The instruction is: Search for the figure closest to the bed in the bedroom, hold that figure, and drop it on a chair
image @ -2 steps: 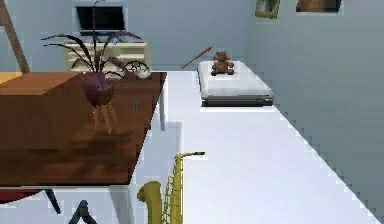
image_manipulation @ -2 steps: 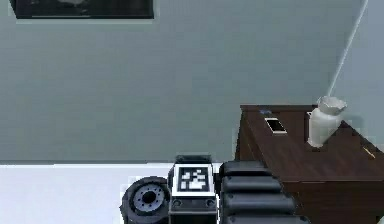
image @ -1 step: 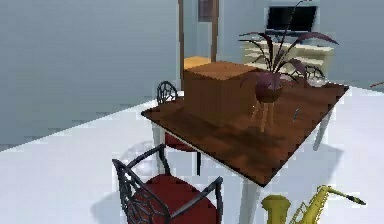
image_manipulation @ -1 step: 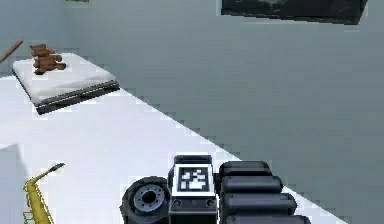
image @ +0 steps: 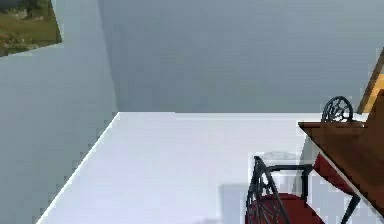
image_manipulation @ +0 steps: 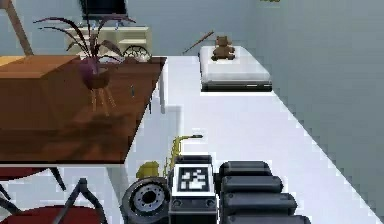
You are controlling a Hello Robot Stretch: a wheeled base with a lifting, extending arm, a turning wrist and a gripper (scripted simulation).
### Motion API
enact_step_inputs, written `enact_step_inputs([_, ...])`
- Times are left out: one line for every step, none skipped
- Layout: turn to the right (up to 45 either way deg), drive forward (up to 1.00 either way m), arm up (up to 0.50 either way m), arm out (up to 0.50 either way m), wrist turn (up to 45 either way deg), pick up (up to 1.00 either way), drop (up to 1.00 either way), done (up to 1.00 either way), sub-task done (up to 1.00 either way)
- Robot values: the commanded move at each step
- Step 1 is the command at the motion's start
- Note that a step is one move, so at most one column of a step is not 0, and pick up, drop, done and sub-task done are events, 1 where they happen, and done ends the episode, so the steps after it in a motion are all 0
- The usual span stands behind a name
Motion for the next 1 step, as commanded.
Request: enact_step_inputs([-45.0, 0.00, 0.00, 0.00, 0.0, 0.00, 0.00, 0.00, 0.00])
